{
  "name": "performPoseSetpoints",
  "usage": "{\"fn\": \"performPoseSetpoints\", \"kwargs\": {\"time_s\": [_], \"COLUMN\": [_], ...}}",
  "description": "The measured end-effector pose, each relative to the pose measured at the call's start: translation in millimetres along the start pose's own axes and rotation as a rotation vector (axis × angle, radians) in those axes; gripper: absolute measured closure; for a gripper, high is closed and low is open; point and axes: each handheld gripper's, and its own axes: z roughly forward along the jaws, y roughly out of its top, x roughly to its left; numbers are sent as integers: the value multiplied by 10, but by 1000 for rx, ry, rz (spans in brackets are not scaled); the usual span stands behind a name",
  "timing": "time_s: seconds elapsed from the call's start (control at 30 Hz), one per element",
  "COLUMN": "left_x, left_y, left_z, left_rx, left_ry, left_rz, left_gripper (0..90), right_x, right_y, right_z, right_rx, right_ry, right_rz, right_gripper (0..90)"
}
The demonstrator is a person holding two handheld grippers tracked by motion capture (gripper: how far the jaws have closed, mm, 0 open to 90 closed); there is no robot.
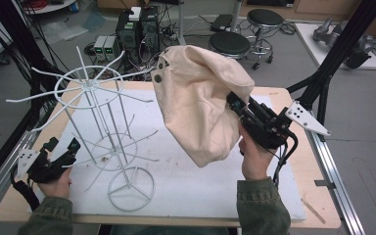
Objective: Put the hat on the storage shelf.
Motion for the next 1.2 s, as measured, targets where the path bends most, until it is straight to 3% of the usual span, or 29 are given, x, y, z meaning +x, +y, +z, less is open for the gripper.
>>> {"fn": "performPoseSetpoints", "kwargs": {"time_s": [0.33, 0.5, 0.7, 0.97, 1.2], "left_x": [0, 3, 5, 4, 5], "left_y": [0, -1, -1, -2, -3], "left_z": [1, 3, 2, 4, 6], "left_rx": [2, 1, 1, 5, 9], "left_ry": [-4, -7, -10, -12, -10], "left_rz": [1, -3, -4, -1, -2], "left_gripper": [229, 229, 229, 229, 229], "right_x": [44, 93, 131, 136, 119], "right_y": [96, 94, 86, 29, -58], "right_z": [148, 285, 446, 529, 591], "right_rx": [-22, 3, 22, 47, 71], "right_ry": [24, 32, 58, 66, 102], "right_rz": [13, -6, 8, 9, 46], "right_gripper": [732, 731, 728, 725, 723]}}
